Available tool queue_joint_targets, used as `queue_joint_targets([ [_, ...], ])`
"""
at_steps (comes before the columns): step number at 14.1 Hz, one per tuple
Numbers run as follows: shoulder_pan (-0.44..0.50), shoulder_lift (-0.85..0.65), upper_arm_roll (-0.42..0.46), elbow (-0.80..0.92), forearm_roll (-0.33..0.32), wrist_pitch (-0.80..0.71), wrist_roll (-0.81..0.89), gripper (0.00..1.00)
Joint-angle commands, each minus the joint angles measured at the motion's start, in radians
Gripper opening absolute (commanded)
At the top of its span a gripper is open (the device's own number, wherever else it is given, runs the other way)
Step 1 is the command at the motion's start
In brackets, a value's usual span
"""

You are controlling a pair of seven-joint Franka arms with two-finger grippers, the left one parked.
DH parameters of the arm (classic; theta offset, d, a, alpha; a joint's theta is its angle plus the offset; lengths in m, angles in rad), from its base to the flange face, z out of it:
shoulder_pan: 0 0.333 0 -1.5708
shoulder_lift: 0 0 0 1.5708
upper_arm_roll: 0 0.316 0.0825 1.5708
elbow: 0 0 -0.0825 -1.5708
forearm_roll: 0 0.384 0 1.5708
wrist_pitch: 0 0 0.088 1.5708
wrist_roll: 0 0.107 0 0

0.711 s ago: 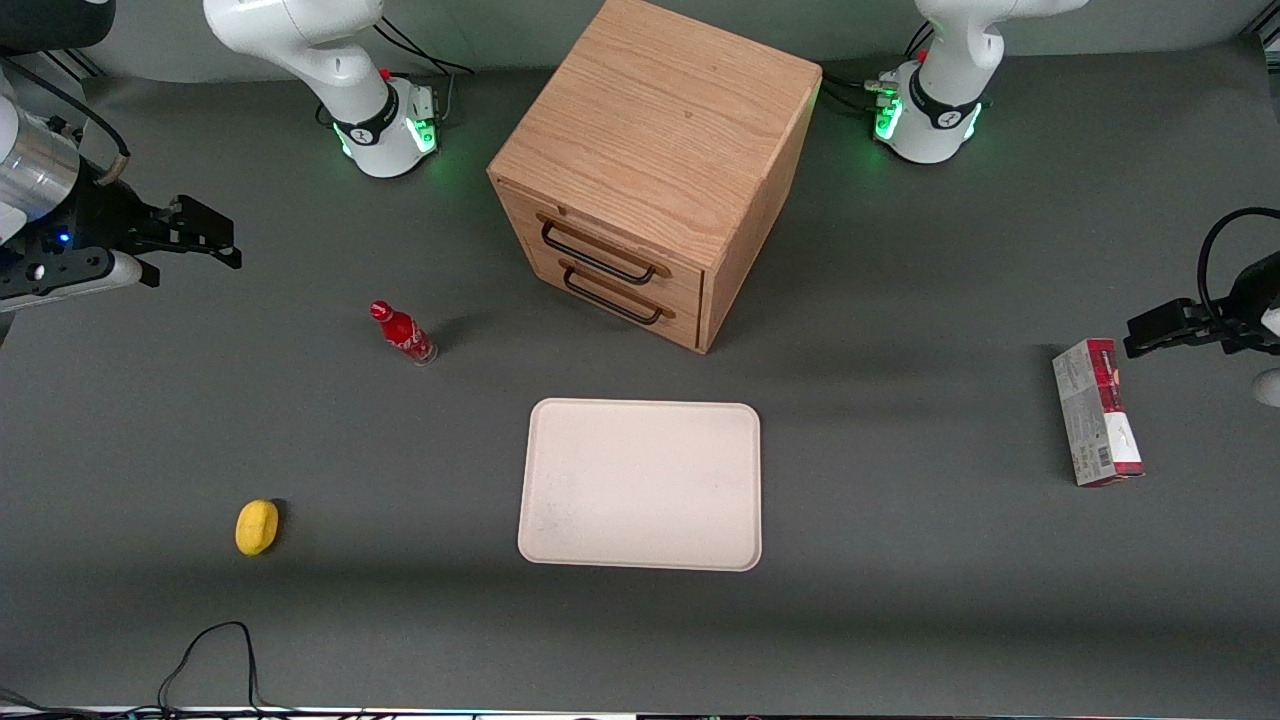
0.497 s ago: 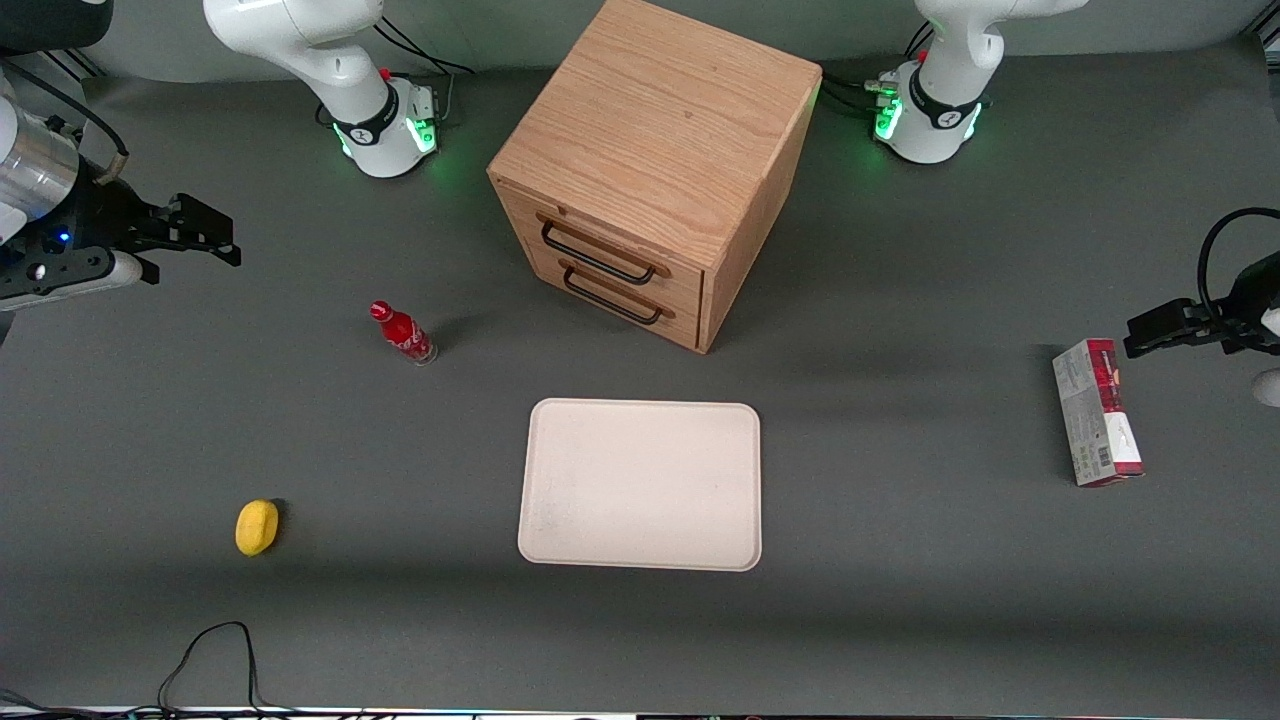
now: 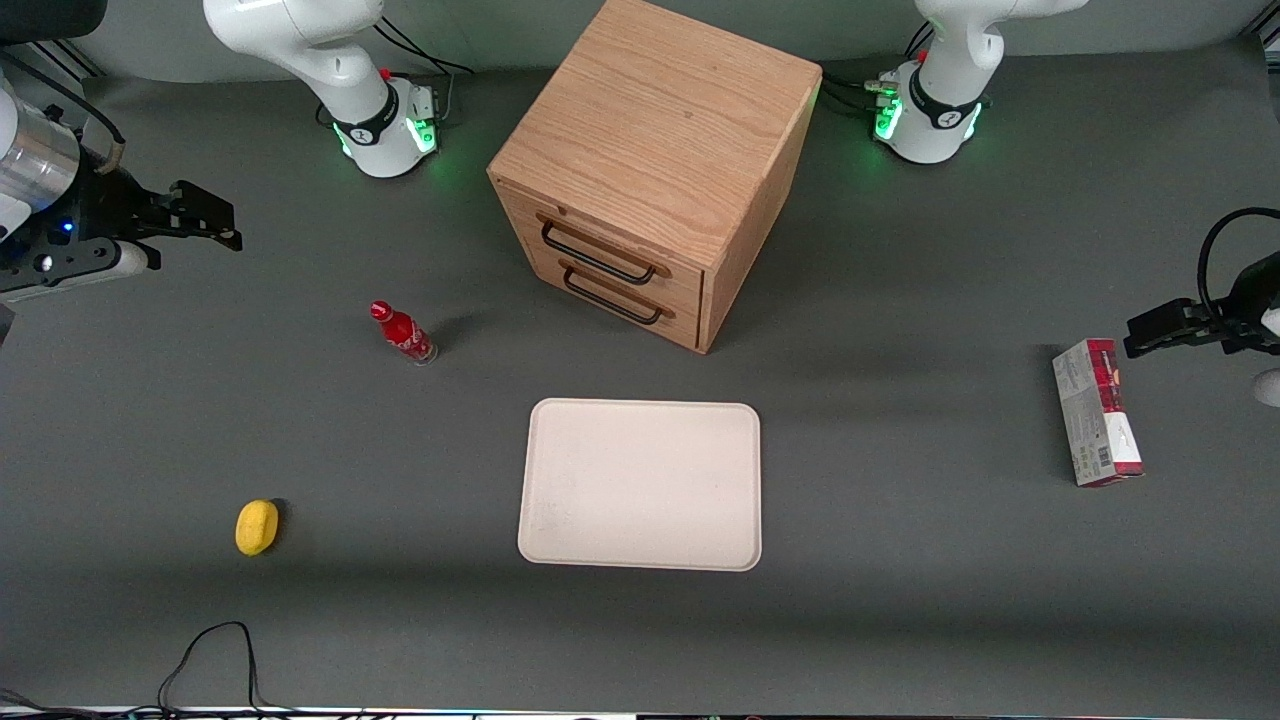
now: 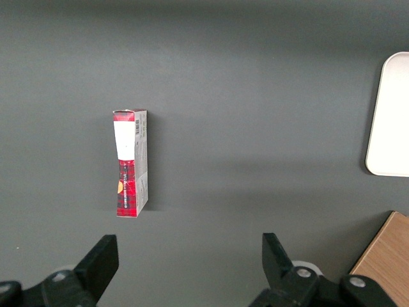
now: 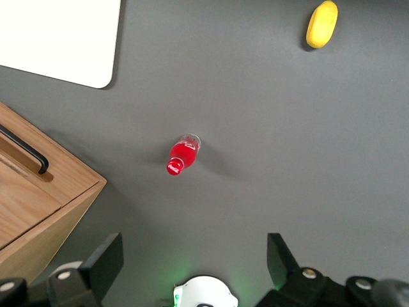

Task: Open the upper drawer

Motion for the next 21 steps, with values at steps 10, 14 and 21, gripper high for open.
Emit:
queue_joint_targets([
  [10, -0.002, 0.102, 0.011, 0.104, 0.061, -0.04, 0.002, 1.0],
  [14, 0.082, 0.214, 0.028, 0.185, 0.119, -0.004, -0.032, 1.0],
  [21, 0.189, 0.38, 0.08, 0.328, 0.156, 0.058, -0.062, 1.0],
])
